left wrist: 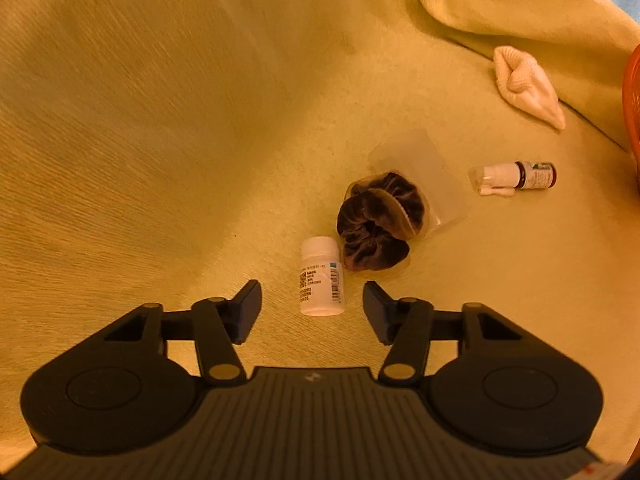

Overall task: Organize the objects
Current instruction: 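Reach the left tool down and grasp the white pill bottle, then carry the white pill bottle into the wastebasket and release it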

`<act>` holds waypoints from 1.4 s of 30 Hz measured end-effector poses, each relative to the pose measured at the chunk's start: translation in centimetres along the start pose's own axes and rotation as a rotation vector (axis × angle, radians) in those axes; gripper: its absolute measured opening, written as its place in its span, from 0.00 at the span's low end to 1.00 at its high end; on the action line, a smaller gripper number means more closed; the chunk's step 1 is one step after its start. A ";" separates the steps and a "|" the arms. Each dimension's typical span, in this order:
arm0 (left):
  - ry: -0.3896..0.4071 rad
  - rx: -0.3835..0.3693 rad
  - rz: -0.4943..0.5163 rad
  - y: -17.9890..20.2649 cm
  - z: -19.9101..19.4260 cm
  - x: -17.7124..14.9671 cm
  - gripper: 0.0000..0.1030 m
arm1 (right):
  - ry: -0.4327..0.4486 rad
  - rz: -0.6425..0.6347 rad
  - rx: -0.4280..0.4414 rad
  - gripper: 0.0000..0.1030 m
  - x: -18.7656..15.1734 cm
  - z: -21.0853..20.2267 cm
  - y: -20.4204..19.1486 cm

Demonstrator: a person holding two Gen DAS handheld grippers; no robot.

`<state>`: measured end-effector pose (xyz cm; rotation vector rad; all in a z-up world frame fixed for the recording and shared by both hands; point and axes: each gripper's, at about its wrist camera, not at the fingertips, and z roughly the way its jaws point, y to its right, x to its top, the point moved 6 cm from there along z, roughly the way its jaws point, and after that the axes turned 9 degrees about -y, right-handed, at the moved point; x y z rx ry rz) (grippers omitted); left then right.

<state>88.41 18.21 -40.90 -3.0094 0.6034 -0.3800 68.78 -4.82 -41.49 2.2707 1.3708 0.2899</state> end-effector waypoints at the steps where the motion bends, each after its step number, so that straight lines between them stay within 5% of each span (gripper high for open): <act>1: -0.003 -0.002 0.003 0.0 0.3 0.0 0.44 | 0.000 0.001 0.000 0.02 0.0 0.0 0.0; 8: -0.018 -0.009 -0.001 0.1 2.0 0.0 0.38 | 0.001 -0.007 -0.001 0.02 0.1 0.0 -0.2; 13: -0.029 -0.016 -0.004 0.1 2.5 -0.1 0.23 | -0.001 -0.008 0.000 0.02 0.2 0.1 -0.1; 32: 0.019 -0.040 0.036 1.6 -2.9 0.4 0.21 | -0.006 -0.019 -0.002 0.02 0.0 0.0 0.0; 42: 0.071 -0.090 0.142 5.9 -6.9 2.2 0.21 | -0.002 -0.017 -0.004 0.02 -0.1 -0.1 0.0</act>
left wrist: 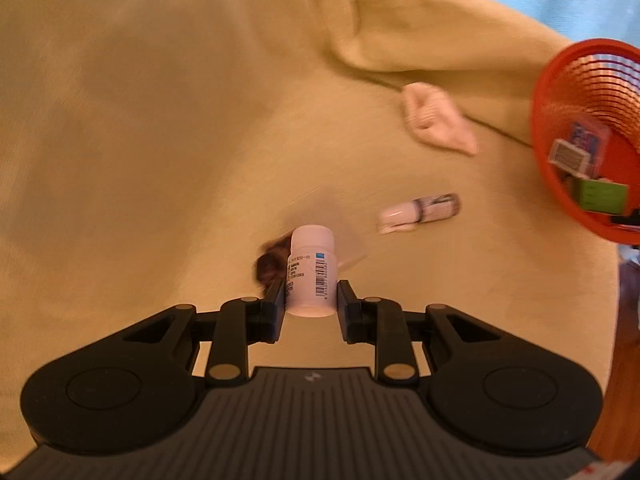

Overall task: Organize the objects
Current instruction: 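Carry the white pill bottle into the wastebasket and release it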

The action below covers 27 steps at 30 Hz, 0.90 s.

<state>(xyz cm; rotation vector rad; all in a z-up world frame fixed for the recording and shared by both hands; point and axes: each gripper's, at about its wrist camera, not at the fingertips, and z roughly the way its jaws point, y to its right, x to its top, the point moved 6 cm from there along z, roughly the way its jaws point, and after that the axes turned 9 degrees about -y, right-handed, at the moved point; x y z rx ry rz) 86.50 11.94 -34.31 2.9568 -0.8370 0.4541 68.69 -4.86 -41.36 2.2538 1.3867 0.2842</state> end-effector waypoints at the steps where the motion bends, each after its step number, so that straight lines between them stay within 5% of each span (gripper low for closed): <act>1: 0.007 -0.009 0.018 0.7 -0.3 0.4 0.21 | 0.000 0.001 0.000 0.02 0.0 0.0 0.0; 27: 0.160 -0.411 0.458 23.4 -4.8 11.0 0.23 | 0.028 0.033 0.004 0.02 -0.9 -0.4 -0.4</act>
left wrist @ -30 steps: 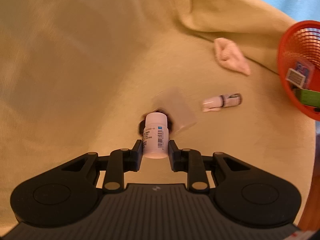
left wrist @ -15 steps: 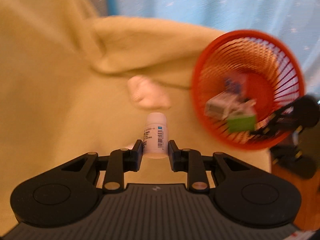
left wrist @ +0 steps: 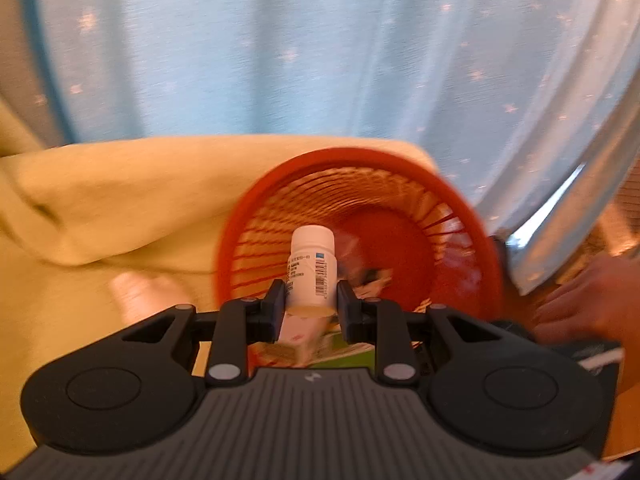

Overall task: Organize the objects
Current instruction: 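Carry the white pill bottle into the wastebasket and release it, then reach the left tool down and grasp the brown scrunchie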

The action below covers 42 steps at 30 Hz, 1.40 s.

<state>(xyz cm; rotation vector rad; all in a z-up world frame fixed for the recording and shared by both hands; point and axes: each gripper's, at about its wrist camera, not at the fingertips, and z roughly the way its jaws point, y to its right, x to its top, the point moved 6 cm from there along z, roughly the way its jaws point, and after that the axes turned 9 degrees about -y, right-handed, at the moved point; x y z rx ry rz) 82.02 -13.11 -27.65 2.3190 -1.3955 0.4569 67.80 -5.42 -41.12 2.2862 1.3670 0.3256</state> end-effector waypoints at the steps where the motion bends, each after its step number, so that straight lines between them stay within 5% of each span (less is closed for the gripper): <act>1: 0.001 -0.005 0.002 0.2 0.2 0.3 0.31 | 0.001 0.002 0.000 0.02 0.0 0.0 0.0; 14: -0.018 0.120 -0.114 -3.9 -1.9 -4.1 0.31 | 0.005 0.015 0.005 0.02 0.1 0.2 0.3; 29: -0.083 0.346 -0.472 -11.1 -6.7 -15.6 0.32 | -0.007 0.019 0.009 0.03 0.5 0.3 0.4; 42: -0.133 0.439 -0.606 -15.6 -7.5 -20.8 0.48 | -0.015 0.013 0.012 0.03 0.7 0.3 0.4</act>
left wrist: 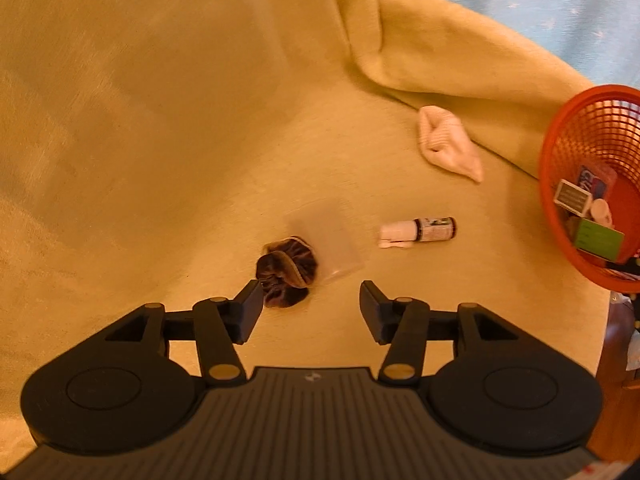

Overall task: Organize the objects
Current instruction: 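Reach the left tool down and grasp the brown scrunchie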

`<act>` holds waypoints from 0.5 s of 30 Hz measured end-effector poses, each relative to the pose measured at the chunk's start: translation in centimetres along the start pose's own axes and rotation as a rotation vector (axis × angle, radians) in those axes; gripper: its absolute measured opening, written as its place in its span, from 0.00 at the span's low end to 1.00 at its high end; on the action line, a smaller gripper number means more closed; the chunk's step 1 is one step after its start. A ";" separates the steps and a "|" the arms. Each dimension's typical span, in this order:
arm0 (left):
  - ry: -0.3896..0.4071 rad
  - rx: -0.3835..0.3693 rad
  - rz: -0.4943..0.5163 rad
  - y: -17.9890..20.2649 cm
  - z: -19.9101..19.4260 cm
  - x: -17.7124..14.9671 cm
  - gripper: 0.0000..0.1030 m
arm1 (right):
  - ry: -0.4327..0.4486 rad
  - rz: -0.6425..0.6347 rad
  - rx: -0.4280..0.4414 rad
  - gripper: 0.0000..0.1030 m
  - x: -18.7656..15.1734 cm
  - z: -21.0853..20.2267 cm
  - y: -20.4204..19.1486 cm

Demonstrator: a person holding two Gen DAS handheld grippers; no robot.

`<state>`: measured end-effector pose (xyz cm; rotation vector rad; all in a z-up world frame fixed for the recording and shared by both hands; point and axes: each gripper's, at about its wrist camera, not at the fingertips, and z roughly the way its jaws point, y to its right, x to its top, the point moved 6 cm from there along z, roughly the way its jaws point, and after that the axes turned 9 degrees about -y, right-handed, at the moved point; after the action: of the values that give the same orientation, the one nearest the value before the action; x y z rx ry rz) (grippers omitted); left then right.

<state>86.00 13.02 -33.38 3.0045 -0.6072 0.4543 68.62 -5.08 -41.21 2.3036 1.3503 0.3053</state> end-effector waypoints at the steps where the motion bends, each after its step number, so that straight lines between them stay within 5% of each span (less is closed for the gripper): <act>1: -0.003 0.001 -0.005 -0.3 0.2 0.0 0.50 | -0.001 -0.001 0.000 0.02 0.0 0.0 0.0; 15: -0.032 0.012 -0.027 -1.7 2.2 -0.1 0.58 | -0.011 -0.008 0.003 0.03 0.4 0.1 0.0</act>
<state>87.20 14.38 -35.53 3.0329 -0.5678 0.4104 68.85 -4.71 -41.37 2.2983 1.3554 0.2884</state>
